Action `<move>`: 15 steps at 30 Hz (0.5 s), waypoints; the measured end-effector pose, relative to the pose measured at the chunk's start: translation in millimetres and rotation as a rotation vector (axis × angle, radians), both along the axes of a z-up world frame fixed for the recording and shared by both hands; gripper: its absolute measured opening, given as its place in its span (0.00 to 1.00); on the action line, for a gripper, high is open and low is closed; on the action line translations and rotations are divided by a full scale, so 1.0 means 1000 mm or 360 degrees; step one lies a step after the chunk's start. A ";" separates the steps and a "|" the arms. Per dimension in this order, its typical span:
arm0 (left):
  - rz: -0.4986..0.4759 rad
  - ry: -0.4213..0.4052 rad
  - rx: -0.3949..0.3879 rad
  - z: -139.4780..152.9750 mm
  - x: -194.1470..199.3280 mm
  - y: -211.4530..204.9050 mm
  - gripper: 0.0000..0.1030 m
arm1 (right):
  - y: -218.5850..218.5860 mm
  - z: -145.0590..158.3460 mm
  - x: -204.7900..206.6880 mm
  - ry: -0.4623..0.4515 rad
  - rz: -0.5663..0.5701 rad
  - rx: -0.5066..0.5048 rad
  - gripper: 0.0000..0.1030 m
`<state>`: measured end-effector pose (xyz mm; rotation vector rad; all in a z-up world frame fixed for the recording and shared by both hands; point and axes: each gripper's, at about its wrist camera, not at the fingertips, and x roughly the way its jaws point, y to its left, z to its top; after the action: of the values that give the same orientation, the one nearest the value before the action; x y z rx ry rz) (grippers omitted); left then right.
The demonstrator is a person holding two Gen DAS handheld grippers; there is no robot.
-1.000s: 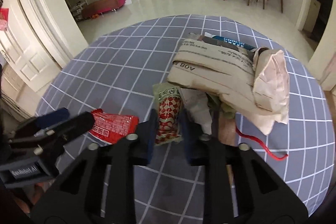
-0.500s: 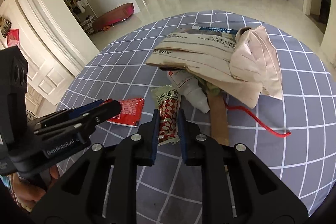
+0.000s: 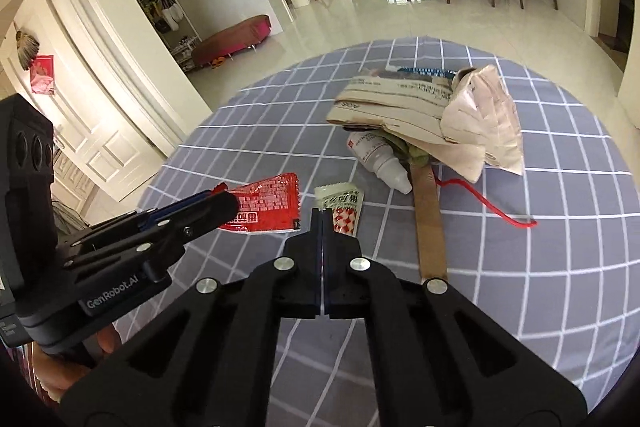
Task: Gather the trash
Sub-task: 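Grasp the red-white patterned packet with the right gripper while the left grasps the red wrapper, then carry both red packets over the blue bucket and open both grippers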
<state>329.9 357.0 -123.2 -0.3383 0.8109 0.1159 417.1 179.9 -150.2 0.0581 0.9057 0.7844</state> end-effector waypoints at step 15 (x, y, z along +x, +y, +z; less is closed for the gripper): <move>0.0173 0.0000 0.0162 0.010 -0.026 0.007 0.19 | 0.008 -0.012 -0.008 -0.0052 -0.0078 -0.0170 0.43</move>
<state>303.5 364.2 -112.7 -0.2859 0.7837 0.2580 408.8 187.9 -161.9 -0.0262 0.9108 0.6887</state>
